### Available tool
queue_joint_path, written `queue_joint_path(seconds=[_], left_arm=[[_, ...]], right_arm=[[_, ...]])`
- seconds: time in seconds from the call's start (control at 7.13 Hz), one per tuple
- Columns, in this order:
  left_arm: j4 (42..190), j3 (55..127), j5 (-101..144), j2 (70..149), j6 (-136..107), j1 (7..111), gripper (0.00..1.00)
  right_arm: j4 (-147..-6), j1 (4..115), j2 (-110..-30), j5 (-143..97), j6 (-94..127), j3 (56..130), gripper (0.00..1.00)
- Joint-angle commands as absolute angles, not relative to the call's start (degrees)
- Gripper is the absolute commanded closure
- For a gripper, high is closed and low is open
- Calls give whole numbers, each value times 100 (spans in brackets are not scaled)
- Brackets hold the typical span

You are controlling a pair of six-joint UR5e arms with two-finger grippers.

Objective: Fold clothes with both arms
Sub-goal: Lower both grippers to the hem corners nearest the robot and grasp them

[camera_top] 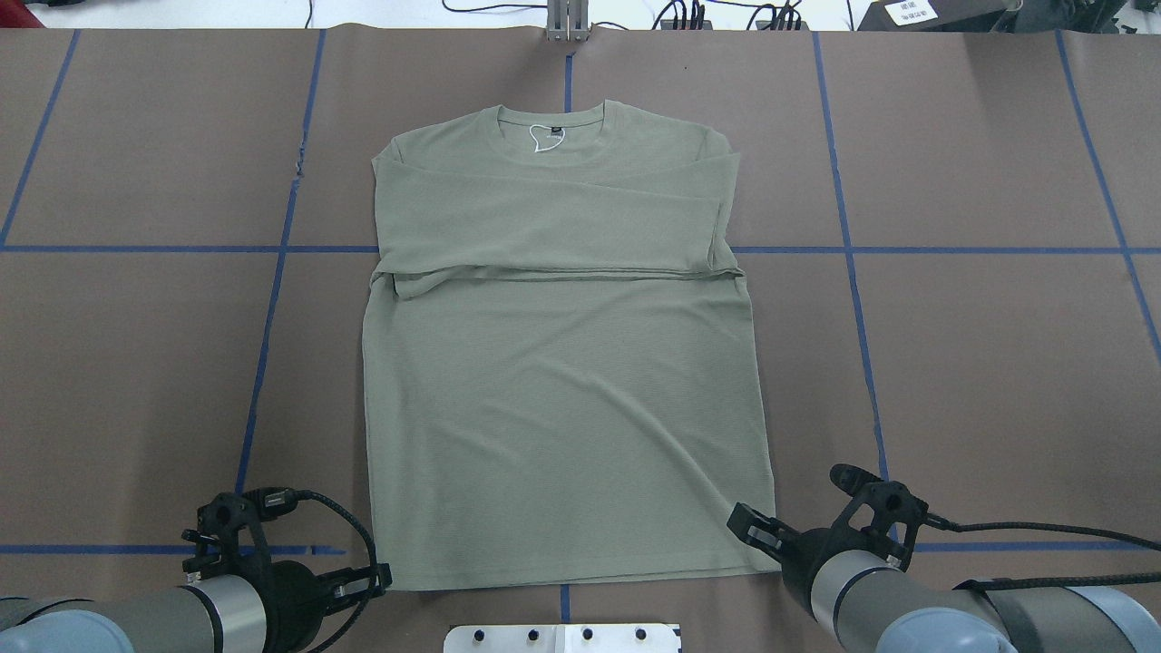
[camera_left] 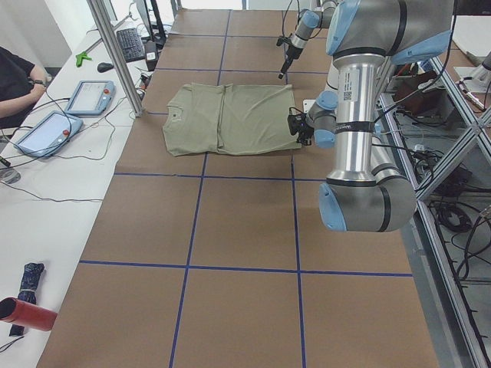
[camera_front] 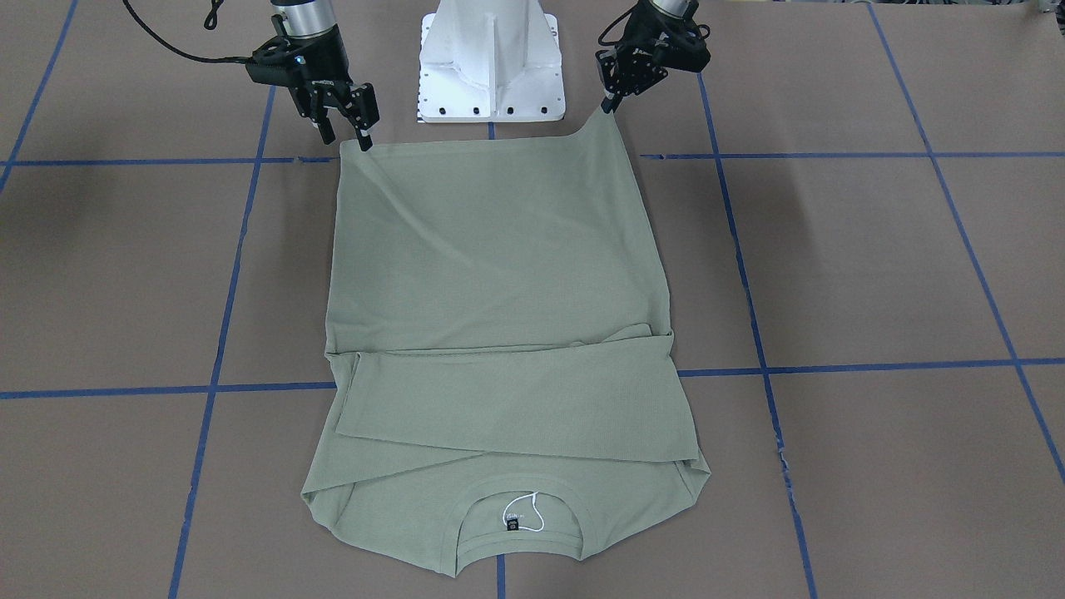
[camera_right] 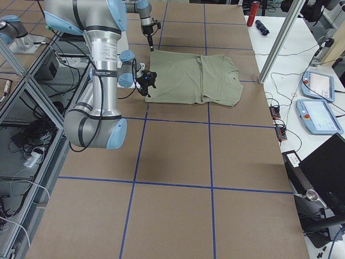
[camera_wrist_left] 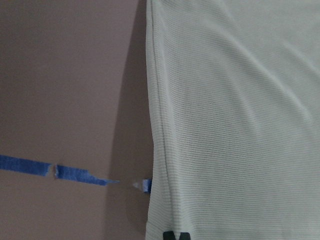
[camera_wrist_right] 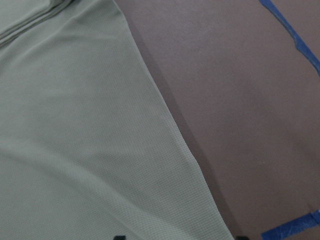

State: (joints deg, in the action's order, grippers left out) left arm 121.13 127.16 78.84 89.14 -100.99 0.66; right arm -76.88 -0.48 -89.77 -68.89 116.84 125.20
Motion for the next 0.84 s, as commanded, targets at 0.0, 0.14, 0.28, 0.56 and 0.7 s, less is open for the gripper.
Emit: queue_joint_path(seconds=[0.0, 0.14, 0.28, 0.56, 0.7], left_arm=[[12120, 12823, 7893, 8982, -10099, 79, 100], [12120, 12823, 7893, 8982, -10099, 79, 100], [12120, 12815, 7893, 8982, -10099, 79, 100], [12120, 12814, 7893, 8982, -10107, 79, 100], [12120, 12806, 7893, 8982, -10107, 79, 100]], right_arm=[[-7734, -385, -9017, -6602, 11873, 12349, 22], [-7726, -500, -9026, -6461, 11970, 12323, 22], [-7726, -518, -9035, -6416, 11988, 12296, 22], [-7717, -536, -9035, -6294, 11988, 12139, 22], [-7699, -571, -9009, -6223, 11997, 12094, 23]])
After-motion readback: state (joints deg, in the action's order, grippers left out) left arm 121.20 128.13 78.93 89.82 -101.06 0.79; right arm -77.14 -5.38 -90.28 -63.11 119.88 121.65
